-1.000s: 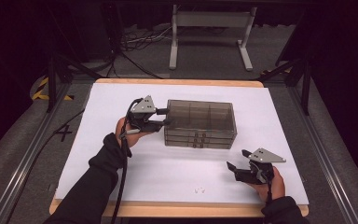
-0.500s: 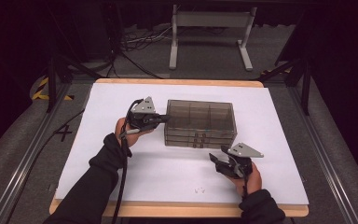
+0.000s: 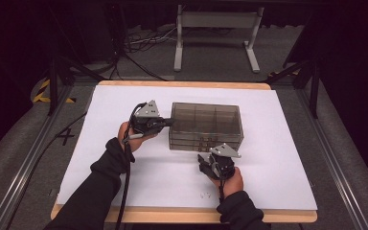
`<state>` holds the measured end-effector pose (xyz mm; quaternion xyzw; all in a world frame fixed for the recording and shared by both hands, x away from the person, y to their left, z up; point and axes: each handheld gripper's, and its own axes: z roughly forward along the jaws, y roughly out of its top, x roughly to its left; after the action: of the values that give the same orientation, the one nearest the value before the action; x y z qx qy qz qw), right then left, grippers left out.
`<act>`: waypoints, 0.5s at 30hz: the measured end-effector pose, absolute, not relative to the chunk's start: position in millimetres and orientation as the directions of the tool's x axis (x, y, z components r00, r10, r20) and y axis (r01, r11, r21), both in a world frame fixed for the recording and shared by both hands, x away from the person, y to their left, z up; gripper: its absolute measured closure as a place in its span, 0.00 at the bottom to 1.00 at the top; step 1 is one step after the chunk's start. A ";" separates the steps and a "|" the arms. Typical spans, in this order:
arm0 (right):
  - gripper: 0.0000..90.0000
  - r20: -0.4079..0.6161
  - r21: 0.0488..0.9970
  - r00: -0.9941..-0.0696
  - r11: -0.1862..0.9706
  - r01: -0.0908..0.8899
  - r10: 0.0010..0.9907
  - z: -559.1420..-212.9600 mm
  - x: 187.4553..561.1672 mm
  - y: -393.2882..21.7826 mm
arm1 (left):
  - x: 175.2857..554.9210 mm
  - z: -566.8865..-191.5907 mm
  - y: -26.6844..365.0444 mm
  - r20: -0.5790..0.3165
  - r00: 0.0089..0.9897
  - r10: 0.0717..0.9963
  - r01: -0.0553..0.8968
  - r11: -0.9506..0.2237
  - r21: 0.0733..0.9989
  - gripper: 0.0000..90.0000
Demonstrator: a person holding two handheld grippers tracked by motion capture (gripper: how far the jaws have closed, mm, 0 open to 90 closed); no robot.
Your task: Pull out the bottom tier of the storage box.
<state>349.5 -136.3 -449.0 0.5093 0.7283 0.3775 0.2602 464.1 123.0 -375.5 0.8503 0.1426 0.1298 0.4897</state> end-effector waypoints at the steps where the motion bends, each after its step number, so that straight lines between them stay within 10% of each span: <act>1: 0.49 -0.004 0.814 -0.331 0.195 0.547 0.944 -449.0 350.3 -133.7 | 464.1 -375.6 123.2 0.080 0.927 0.366 0.114 -0.479 0.870 1.00; 15: 0.53 -0.043 0.782 -0.167 0.137 0.608 0.985 -451.8 357.7 -110.6 | 459.1 -376.5 122.6 0.094 0.921 0.379 0.108 -0.478 0.872 1.00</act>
<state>357.7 -110.6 -451.8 0.5739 0.6938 0.3196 0.2951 459.1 122.6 -376.5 0.8485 0.1434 0.1383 0.4903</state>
